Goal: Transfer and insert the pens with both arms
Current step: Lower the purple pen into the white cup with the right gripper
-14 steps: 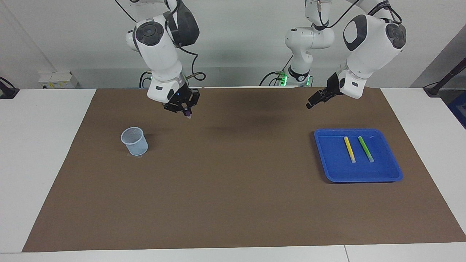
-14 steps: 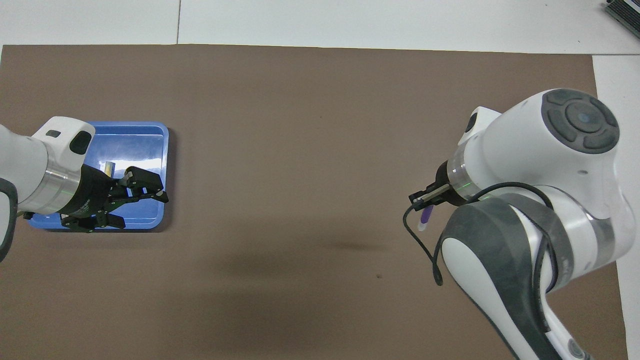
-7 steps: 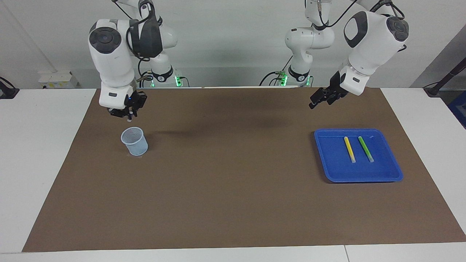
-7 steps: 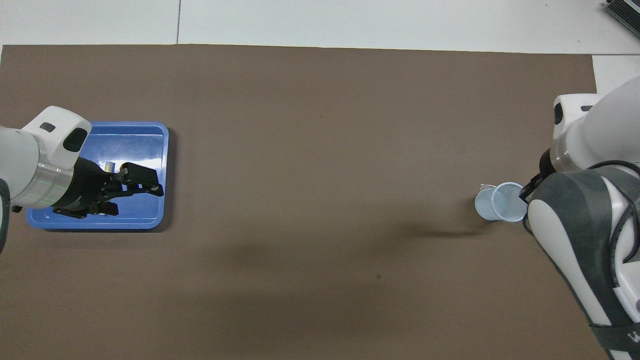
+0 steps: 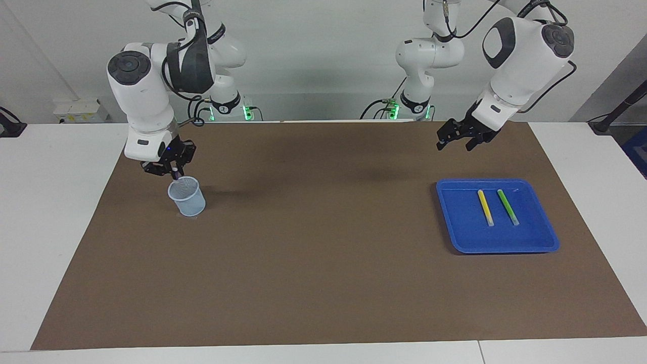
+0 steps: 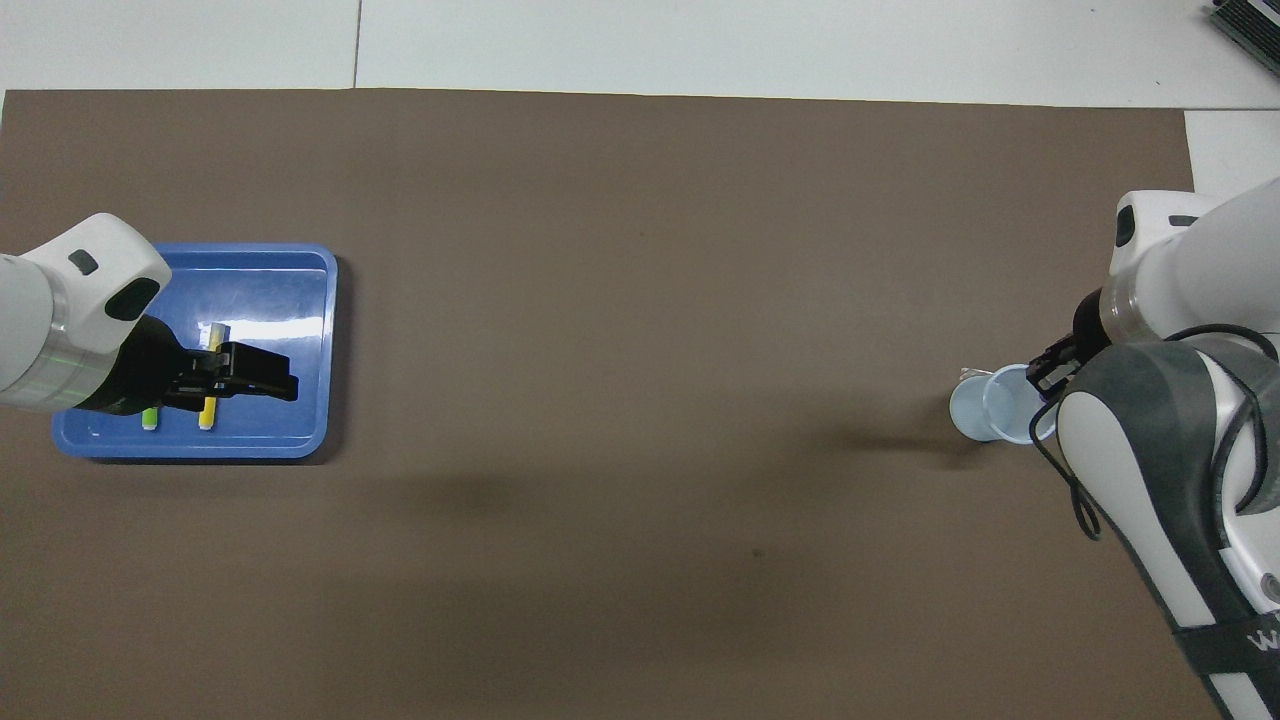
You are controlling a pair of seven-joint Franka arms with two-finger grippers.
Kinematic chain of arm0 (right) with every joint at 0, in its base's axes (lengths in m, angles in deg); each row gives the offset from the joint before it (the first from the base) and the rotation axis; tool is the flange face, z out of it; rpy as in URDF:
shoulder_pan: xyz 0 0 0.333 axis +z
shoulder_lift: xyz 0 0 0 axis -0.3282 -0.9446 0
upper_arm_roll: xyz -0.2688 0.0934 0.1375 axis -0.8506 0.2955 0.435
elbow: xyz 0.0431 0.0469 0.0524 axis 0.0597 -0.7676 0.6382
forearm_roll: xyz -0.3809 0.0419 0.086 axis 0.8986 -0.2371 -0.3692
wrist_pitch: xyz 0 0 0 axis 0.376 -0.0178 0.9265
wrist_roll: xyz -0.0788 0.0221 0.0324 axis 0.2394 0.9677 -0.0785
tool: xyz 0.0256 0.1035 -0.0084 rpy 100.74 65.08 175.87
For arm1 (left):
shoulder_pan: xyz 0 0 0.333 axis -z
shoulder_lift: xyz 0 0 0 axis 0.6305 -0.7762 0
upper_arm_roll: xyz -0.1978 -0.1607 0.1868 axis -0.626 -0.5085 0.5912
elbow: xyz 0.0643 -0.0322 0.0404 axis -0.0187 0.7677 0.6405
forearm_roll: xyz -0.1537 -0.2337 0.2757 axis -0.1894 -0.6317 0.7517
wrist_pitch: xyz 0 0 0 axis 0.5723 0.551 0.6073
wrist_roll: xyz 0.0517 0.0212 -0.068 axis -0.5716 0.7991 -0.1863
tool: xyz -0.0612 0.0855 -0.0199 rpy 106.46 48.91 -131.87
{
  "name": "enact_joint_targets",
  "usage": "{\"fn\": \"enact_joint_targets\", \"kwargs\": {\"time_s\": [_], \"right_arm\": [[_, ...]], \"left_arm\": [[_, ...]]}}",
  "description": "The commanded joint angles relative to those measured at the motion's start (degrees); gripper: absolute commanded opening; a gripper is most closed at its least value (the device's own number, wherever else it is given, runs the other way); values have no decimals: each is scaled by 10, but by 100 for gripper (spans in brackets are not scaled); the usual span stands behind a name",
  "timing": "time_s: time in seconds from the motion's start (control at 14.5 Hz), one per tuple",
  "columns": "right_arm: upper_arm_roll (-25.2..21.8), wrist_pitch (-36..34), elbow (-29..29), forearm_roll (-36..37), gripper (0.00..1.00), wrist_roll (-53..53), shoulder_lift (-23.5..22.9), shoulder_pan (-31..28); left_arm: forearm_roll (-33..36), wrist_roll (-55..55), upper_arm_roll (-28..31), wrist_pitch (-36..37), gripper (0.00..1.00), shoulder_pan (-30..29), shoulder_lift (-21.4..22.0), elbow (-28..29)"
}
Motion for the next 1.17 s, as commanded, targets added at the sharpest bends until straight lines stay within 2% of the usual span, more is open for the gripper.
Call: {"fn": "enact_joint_targets", "kwargs": {"time_s": [0.0,0.21,0.48,0.55,0.62,0.69,0.83,0.9,0.97,1.11], "right_arm": [[0,36,-27,-18,0,17,4,-3],[0,94,-73,-18,0,13,7,-7],[0,105,-112,-18,0,12,14,-10],[-1,118,-123,-18,3,12,18,-10],[-1,121,-124,-18,41,12,18,-11],[-1,120,-124,-18,74,15,18,-11],[-1,112,-119,-18,80,14,20,-11],[0,110,-118,-19,93,15,28,-9],[0,103,-117,-20,100,16,36,-5],[3,69,-93,-49,100,20,44,2]], "left_arm": [[32,46,-3,-28,100,-21,-10,6],[56,75,-3,-58,100,-26,-25,13],[67,122,-3,-105,100,-50,-54,18],[80,133,-3,-120,99,-52,-63,21],[85,145,-3,-134,99,-54,-73,22],[86,158,-3,-152,99,-63,-83,24],[86,163,-3,-184,97,-74,-90,33],[87,170,-3,-194,97,-75,-102,33],[87,181,-3,-206,97,-76,-108,33],[87,194,-3,-222,97,-91,-124,33]]}}
